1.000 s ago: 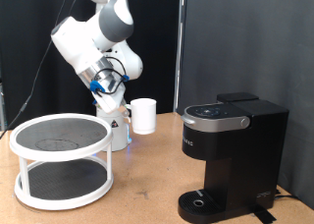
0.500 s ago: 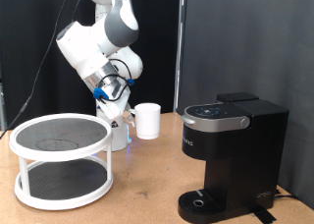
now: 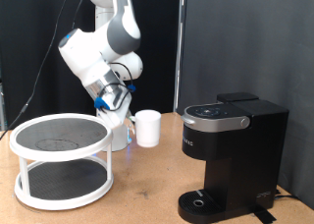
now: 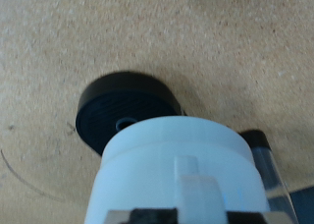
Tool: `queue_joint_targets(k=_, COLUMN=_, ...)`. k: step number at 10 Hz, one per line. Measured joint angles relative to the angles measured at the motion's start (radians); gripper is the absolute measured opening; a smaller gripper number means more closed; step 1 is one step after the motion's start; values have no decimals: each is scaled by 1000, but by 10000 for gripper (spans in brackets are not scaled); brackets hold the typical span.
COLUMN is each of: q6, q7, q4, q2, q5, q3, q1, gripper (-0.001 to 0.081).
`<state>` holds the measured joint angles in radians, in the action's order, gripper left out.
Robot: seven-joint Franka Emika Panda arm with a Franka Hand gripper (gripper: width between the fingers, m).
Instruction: Make a cup of coffee with the keurig machine
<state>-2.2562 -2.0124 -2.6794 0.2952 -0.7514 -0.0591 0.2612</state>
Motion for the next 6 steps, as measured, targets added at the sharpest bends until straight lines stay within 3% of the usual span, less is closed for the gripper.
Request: queue_joint_targets(k=6, q6=-158, q7=3, q4=4, q2=-155, q5=-46, q3=63, q1=-24, gripper=76)
